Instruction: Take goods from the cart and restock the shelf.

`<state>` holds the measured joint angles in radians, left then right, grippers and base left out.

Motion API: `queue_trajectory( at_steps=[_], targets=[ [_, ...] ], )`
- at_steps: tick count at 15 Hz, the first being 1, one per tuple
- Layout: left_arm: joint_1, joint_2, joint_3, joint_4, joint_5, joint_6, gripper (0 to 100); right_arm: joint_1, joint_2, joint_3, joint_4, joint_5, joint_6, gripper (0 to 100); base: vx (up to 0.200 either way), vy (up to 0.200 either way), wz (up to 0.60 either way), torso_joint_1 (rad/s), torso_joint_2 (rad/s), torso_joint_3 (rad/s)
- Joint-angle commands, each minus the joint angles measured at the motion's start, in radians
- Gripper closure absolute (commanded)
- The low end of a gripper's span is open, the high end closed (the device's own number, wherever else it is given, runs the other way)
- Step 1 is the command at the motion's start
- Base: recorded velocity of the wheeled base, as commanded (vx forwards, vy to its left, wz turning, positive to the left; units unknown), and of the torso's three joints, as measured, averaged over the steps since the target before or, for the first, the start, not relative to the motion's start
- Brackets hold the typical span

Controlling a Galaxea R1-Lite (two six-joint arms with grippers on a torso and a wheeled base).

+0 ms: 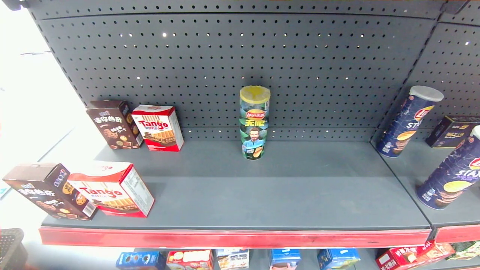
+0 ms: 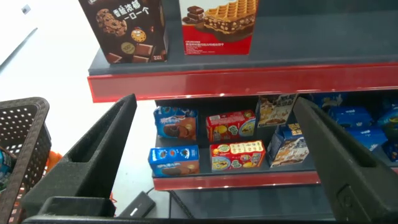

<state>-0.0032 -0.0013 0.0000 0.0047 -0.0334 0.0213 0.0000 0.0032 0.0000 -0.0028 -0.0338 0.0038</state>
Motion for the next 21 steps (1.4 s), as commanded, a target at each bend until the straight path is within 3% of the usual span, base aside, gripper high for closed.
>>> queue_trajectory(
  at_steps=[1, 11, 21],
  targets=[
    [0.0, 0.001, 0.0, 0.0, 0.0, 0.0, 0, 0.0, 0.001, 0.0, 0.001, 0.0, -0.001, 0, 0.0, 0.0, 0.0, 0.0, 0.0, 0.0],
    [0.0, 0.001, 0.0, 0.0, 0.0, 0.0, 0, 0.0, 0.0, 0.0, 0.0, 0.0, 0.001, 0, 0.0, 0.0, 0.6, 0.001, 0.0, 0.001],
    [0.0, 0.001, -0.002, 0.0, -0.005, 0.006, 0, 0.0, 0.001, 0.0, 0.0, 0.0, 0.001, 0, 0.0, 0.0, 0.0, 0.0, 0.0, 0.0]
  ],
)
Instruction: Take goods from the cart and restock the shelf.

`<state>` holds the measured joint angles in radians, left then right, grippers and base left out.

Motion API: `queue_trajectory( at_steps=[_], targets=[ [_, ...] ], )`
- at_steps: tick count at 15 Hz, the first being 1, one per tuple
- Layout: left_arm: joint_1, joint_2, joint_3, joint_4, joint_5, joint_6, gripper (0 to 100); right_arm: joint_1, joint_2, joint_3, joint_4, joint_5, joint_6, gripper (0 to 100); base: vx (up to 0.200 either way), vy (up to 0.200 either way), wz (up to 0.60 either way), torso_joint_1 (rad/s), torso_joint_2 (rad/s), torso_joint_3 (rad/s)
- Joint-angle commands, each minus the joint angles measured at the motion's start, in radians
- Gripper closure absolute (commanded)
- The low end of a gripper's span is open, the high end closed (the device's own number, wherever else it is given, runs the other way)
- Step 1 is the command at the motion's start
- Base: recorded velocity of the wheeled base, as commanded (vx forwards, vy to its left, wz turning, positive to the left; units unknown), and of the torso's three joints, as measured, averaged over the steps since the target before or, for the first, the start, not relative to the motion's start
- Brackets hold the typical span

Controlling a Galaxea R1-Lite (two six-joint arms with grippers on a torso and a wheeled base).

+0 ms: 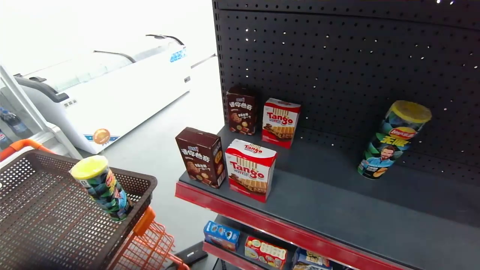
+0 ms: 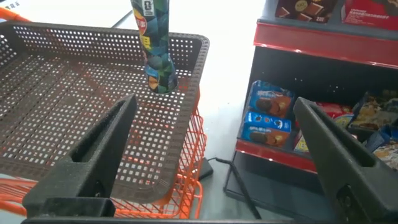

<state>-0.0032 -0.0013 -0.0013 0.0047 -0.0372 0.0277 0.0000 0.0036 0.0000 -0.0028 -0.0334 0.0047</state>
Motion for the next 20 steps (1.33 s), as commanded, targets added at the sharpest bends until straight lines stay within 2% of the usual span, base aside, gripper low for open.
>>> queue_trajectory(
  at_steps=[1, 10, 11, 12, 14, 15, 16, 17, 19, 20],
  targets=[
    [0.0, 0.001, 0.001, 0.0, 0.0, -0.005, 0, 0.0, 0.001, 0.0, 0.0, 0.0, 0.0, 0, 0.0, 0.0, 0.0, 0.0, 0.0, 0.0],
    [0.0, 0.001, -0.002, 0.0, 0.005, -0.002, 0, -0.002, -0.001, 0.0, 0.0, -0.002, 0.0, 0, 0.0, 0.0, 0.07, 0.0, 0.0, 0.0],
    [0.002, 0.001, -0.02, 0.0, 0.002, 0.001, 0, -0.002, -0.001, 0.0, 0.0, -0.002, 0.0, 0, 0.0, 0.0, 0.0, 0.0, 0.0, 0.0],
    [0.002, 0.001, -0.085, 0.021, 0.002, 0.005, 0, -0.002, -0.001, 0.0, 0.0, -0.002, 0.0, 0, 0.0, 0.0, 0.0, 0.0, 0.0, 0.0],
    [-0.004, 0.138, -0.207, 0.104, 0.007, 0.003, 0, -0.002, -0.001, 0.0, 0.0, -0.002, 0.0, 0, 0.0, 0.0, 0.0, 0.0, 0.0, 0.0],
    [-0.003, 0.155, -0.22, 0.107, 0.01, 0.003, 0, -0.002, -0.001, 0.0, 0.0, -0.002, 0.0, 0, 0.0, 0.0, 0.0, 0.0, 0.0, 0.0],
    [0.002, 0.334, -0.281, 0.095, 0.063, 0.006, 0, -0.002, -0.001, 0.0, 0.0, -0.002, 0.0, 0, 0.0, 0.0, 0.0, 0.0, 0.0, 0.0],
    [0.002, 0.431, -0.316, 0.072, 0.097, 0.006, 0, -0.002, -0.001, 0.0, 0.0, -0.002, 0.0, 0, 0.0, 0.0, 0.0, 0.0, 0.0, 0.0],
    [-0.012, 0.584, -0.329, -0.014, 0.115, 0.0, 0, -0.002, 0.001, 0.0, 0.0, -0.002, 0.0, 0, 0.0, 0.0, 0.0, 0.0, 0.0, 0.0],
    [0.017, 0.632, -0.33, -0.034, 0.115, 0.003, 0, 0.0, -0.001, 0.0, 0.0, -0.002, 0.0, 0, 0.0, 0.0, 0.0, 0.0, 0.0, 0.0]
  ],
)
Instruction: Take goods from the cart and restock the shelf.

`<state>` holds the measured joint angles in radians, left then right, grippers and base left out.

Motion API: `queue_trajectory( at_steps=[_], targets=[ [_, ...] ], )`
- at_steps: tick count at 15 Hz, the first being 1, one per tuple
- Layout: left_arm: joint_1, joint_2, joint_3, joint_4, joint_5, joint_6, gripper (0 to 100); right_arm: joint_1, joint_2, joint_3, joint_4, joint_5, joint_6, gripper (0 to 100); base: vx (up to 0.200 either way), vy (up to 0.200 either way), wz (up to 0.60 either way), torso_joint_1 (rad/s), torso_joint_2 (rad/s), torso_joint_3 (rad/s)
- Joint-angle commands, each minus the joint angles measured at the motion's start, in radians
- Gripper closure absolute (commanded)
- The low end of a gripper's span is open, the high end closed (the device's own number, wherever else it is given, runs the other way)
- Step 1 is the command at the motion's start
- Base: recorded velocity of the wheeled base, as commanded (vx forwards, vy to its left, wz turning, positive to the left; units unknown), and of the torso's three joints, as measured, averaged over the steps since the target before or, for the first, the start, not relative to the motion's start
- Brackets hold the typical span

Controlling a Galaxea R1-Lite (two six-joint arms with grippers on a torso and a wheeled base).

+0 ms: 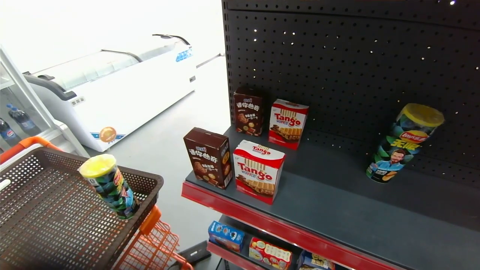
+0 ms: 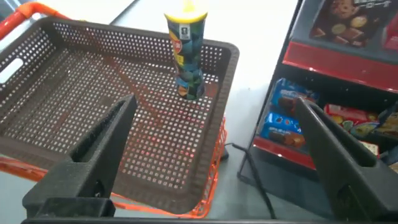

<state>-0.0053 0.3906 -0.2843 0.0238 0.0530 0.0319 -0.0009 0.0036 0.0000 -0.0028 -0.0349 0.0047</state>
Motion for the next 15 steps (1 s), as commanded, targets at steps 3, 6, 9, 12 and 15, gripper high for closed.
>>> queue_trajectory(
  at_steps=[3, 6, 9, 12, 15],
  targets=[
    [0.133, 0.476, -0.053, -0.125, -0.005, 0.003, 0, -0.001, -0.001, 0.0, 0.0, 0.0, 0.0, 0, 0.0, 0.0, 0.0, 0.0, 0.0, 0.0],
    [0.127, 0.775, -0.016, -0.443, -0.035, 0.005, 0, -0.001, -0.001, 0.0, 0.0, 0.0, 0.0, 0, 0.0, 0.0, 0.0, 0.0, 0.0, 0.0],
    [0.131, 1.054, 0.028, -0.815, -0.03, 0.033, 0, -0.001, 0.001, 0.0, 0.0, 0.0, 0.0, 0, 0.0, 0.0, 0.0, 0.0, 0.0, 0.0],
    [0.14, 1.242, 0.046, -1.068, -0.027, 0.086, 0, 0.001, 0.001, 0.0, 0.0, 0.0, 0.0, 0, 0.0, 0.0, 0.0, 0.0, 0.0, 0.0],
    [0.168, 1.361, 0.04, -1.233, -0.027, 0.117, 0, -0.001, -0.001, 0.0, 0.0, 0.0, 0.0, 0, 0.0, 0.0, 0.0, 0.0, 0.0, 0.0]
  ],
)
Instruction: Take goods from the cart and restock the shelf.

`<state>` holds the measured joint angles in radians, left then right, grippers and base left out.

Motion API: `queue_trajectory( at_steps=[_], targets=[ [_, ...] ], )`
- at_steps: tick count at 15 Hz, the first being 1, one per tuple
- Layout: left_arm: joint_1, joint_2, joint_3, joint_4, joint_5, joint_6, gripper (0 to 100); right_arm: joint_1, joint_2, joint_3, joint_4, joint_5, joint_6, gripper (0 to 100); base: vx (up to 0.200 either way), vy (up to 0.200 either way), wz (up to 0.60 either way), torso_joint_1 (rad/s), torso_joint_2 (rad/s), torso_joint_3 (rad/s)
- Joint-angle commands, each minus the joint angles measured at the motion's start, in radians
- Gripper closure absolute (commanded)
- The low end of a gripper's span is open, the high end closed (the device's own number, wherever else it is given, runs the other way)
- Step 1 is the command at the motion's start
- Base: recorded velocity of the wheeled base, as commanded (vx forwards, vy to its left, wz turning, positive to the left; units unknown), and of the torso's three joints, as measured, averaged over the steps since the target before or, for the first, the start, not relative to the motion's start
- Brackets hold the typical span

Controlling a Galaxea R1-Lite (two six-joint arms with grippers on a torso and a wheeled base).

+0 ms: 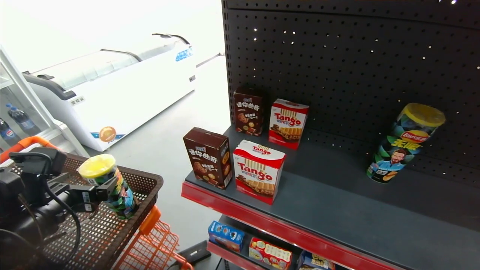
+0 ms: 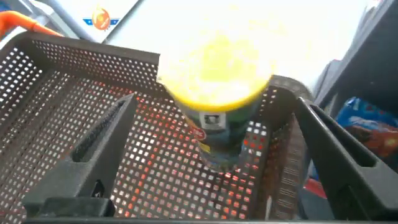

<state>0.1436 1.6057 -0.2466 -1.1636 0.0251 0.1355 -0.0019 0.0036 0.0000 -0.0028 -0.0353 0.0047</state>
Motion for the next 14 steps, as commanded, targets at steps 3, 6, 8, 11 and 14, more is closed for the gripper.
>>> queue_trajectory(
  at_steps=[3, 6, 8, 11, 14],
  targets=[
    [0.053, 0.223, -0.013, -0.11, 0.001, 0.061, 0, 0.0, 0.001, 0.0, 0.0, 0.0, 0.0, 0, 0.0, 0.0, 0.0, 0.0, 0.0, 0.0],
    [0.074, 0.273, -0.056, -0.134, 0.001, 0.061, 0, 0.0, -0.001, 0.0, 0.0, 0.0, 0.0, 0, 0.0, 0.0, 0.0, 0.0, 0.0, 0.0],
    [0.074, 0.29, -0.086, -0.134, 0.001, 0.056, 0, 0.002, -0.001, 0.0, 0.0, 0.0, 0.0, 0, 0.0, 0.0, 0.0, 0.0, 0.0, 0.0],
    [0.07, 0.318, -0.112, -0.14, 0.001, 0.045, 0, 0.0, -0.001, 0.0, 0.0, 0.0, 0.0, 0, 0.0, 0.0, 0.0, 0.0, 0.0, 0.0],
    [0.05, 0.349, -0.131, -0.14, -0.002, 0.006, 0, 0.0, -0.001, 0.0, 0.0, 0.0, 0.0, 0, 0.0, 0.0, 0.0, 0.0, 0.0, 0.0]
  ],
)
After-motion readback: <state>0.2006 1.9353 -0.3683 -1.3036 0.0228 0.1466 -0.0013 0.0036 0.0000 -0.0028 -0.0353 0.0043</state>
